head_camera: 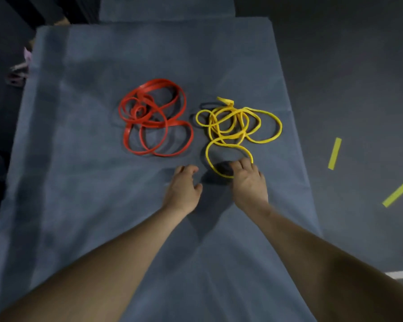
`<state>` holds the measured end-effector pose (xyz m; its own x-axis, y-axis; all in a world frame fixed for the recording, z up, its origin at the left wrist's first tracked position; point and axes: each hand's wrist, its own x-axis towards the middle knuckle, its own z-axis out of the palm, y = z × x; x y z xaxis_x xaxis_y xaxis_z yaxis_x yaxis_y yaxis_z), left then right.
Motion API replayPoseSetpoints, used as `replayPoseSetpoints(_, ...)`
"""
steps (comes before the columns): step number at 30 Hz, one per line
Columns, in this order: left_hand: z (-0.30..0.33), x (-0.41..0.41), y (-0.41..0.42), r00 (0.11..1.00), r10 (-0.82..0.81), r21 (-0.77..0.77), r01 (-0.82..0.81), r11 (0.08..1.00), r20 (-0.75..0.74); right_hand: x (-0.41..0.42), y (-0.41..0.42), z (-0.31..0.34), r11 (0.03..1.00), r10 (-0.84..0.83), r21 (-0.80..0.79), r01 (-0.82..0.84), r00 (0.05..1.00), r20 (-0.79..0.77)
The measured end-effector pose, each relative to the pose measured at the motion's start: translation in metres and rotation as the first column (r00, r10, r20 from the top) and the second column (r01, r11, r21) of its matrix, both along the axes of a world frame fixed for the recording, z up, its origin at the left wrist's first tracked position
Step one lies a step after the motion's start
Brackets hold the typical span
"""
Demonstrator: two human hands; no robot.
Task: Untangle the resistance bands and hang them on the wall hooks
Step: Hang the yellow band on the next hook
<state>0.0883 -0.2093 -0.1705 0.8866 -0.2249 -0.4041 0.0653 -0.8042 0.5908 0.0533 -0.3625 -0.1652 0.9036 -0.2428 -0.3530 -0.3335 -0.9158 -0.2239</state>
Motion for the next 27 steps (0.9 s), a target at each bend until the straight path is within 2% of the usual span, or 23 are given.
replayPoseSetpoints(4,0.009,-0.006,0.002,1.000,-0.003,0.008,0.003,1.000,-0.010,-0.011,-0.004,0.009,0.996,0.072,-0.052,-0.074,0.997,-0.039)
replayPoseSetpoints(7,0.036,-0.001,0.000,1.000,0.016,-0.008,-0.016,1.000,0.011,-0.006,-0.004,0.039,0.995,0.029,0.095,-0.026,0.999,-0.031)
replayPoseSetpoints(10,0.072,0.008,-0.006,0.999,0.019,-0.053,-0.017,0.998,0.040,0.005,0.000,0.082,0.961,-0.009,0.276,-0.002,0.999,0.039)
replayPoseSetpoints(14,0.132,0.017,-0.009,0.996,-0.002,-0.149,0.015,0.989,0.085,0.019,0.013,0.150,0.890,0.030,0.445,-0.097,0.987,0.155)
replayPoseSetpoints(17,0.181,0.021,-0.006,0.986,-0.045,-0.148,0.069,0.987,0.159,0.026,0.025,0.203,0.852,0.139,0.467,-0.236,0.963,0.233)
replayPoseSetpoints(21,0.252,0.019,0.017,0.984,-0.068,-0.032,0.074,0.997,0.162,0.030,0.039,0.265,0.818,0.138,0.513,-0.262,0.954,0.266)
replayPoseSetpoints(27,0.354,0.015,0.075,0.969,0.101,-0.174,-0.061,0.983,0.226,0.046,0.071,0.366,0.735,0.251,0.549,-0.399,0.911,0.327)
